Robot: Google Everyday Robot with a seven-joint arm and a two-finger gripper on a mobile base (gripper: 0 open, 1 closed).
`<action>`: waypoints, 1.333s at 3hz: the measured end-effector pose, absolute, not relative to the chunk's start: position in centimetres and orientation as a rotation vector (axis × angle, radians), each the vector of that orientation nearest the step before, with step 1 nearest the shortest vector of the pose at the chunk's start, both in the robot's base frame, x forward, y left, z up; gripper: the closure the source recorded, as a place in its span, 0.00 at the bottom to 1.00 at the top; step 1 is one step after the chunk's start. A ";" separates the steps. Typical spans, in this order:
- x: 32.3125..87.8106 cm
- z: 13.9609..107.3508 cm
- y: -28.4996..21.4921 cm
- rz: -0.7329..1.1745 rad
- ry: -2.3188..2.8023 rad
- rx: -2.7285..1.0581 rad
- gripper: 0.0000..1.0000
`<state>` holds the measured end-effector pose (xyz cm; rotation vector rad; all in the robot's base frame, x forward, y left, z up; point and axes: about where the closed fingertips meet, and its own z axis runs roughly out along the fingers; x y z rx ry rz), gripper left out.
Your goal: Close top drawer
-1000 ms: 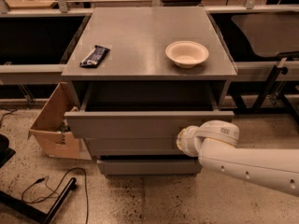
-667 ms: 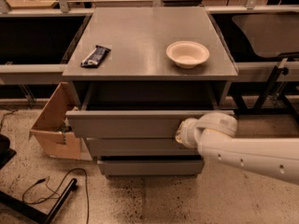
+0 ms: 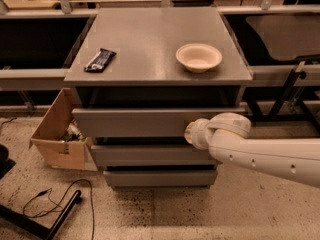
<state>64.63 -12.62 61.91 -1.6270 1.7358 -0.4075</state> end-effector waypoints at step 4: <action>64.6 61.9 -12.6 -0.407 1.736 -1.627 0.29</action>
Offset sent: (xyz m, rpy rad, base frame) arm 0.0000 0.0000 0.0000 0.0000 0.0000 0.0000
